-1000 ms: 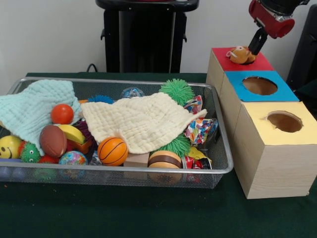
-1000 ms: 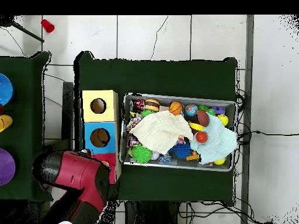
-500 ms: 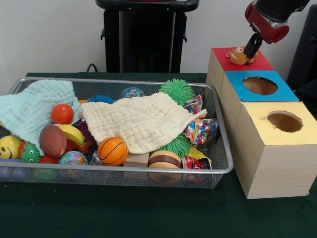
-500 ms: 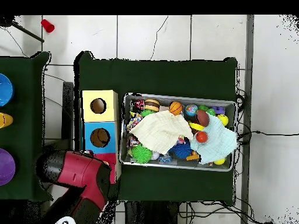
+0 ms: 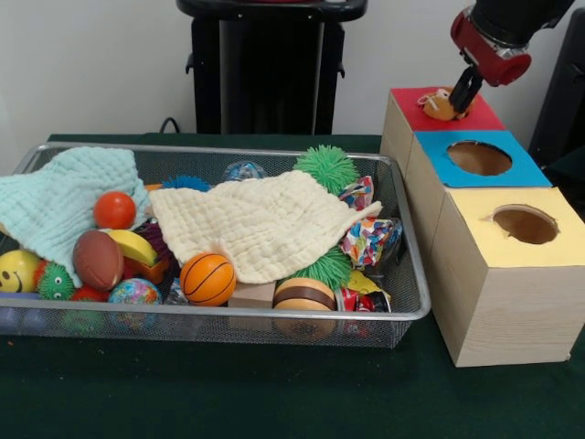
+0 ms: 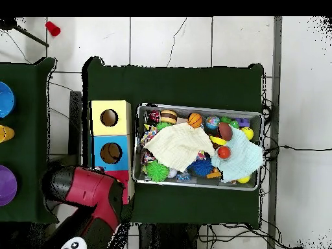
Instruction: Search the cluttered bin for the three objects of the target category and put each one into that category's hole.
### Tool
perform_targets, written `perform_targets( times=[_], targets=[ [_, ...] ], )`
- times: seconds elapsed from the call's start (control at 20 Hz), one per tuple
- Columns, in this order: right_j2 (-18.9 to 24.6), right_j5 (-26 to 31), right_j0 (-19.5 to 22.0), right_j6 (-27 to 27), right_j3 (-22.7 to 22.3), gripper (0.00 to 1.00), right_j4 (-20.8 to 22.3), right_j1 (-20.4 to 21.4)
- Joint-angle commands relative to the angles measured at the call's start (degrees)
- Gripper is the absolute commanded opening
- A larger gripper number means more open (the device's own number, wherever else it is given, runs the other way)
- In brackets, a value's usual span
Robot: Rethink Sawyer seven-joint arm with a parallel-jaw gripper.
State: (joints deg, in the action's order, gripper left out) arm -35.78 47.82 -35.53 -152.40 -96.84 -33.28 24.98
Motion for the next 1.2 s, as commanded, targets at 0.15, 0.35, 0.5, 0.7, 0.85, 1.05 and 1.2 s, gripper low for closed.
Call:
perform_targets(
  times=[0.15, 0.35, 0.5, 0.7, 0.85, 1.05, 1.2],
  targets=[
    [10.88, -0.52, 5.02, -9.71, -5.20, 0.00, -3.42, -3.36],
    [13.45, -3.30, 7.09, -6.98, -6.62, 0.00, -4.61, -3.61],
    [12.70, -2.25, 7.26, -7.21, -5.68, 0.00, -2.77, -4.44],
    [12.12, -1.14, 7.73, -7.13, -5.80, 0.00, -1.27, -4.31],
    [11.79, -0.73, 7.85, -7.05, -6.25, 0.00, -0.78, -3.89],
    [11.55, 0.56, 8.09, -6.43, -7.10, 0.00, -0.77, -1.83],
    [11.65, 1.88, 8.19, -6.19, -7.32, 0.00, -1.11, 0.34]
  ],
)
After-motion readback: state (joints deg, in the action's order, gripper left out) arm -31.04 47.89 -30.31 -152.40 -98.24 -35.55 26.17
